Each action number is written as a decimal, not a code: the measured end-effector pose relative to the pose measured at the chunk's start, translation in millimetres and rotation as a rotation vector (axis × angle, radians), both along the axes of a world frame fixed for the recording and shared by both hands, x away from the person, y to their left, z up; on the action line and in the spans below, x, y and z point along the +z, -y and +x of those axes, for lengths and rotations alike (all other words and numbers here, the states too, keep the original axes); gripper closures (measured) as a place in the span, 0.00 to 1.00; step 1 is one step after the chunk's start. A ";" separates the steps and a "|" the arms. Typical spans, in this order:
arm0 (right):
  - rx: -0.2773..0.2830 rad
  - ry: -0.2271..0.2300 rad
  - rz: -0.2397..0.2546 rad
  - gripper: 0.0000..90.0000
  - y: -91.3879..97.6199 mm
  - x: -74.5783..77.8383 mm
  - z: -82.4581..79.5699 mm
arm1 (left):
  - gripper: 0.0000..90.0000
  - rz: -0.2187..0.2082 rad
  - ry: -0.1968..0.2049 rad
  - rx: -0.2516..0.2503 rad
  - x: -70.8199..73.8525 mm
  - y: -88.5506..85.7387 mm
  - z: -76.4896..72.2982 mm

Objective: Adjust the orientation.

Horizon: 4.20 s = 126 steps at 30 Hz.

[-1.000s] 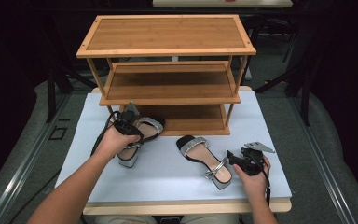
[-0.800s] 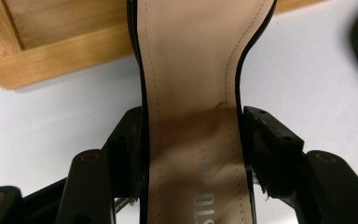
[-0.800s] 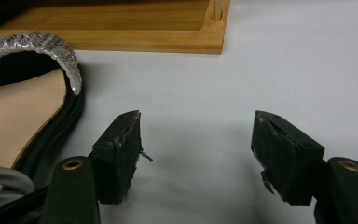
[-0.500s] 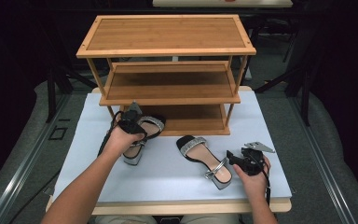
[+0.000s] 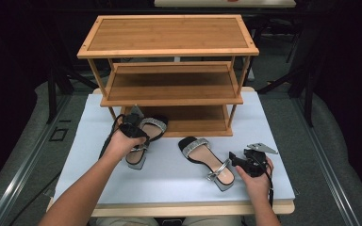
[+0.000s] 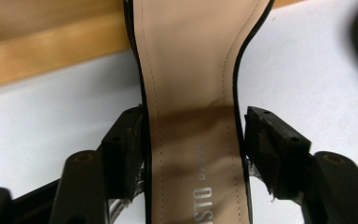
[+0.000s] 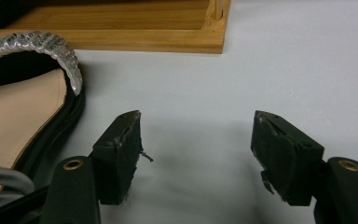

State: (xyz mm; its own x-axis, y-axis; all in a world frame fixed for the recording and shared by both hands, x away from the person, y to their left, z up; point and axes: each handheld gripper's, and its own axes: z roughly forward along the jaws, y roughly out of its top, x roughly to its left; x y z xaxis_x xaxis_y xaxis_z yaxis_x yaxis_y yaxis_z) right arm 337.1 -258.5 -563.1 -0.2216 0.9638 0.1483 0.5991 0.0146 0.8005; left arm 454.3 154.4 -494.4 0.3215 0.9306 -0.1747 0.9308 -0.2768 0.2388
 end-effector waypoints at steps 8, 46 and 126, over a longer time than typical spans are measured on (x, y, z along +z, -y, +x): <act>-0.002 0.001 0.000 0.36 0.0 0.2 -0.3 | 0.37 -0.050 0.045 -0.051 15.4 -6.4 -14.8; -0.009 0.010 0.008 0.36 0.3 -0.3 -1.7 | 0.36 -0.267 0.393 -0.336 -19.2 -85.3 -114.9; 0.007 0.005 0.037 0.37 2.6 -0.5 0.0 | 0.43 -0.207 0.479 -0.051 -36.0 30.8 -27.1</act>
State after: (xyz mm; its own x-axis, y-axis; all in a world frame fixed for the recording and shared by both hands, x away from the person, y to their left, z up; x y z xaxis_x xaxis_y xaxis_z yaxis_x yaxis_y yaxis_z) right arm 337.1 -261.1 -563.6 -0.2287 0.9563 0.1824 0.5951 -0.0109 0.8036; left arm 427.3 123.6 -530.4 0.4548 0.8731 -0.1755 0.6904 -0.2212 0.6888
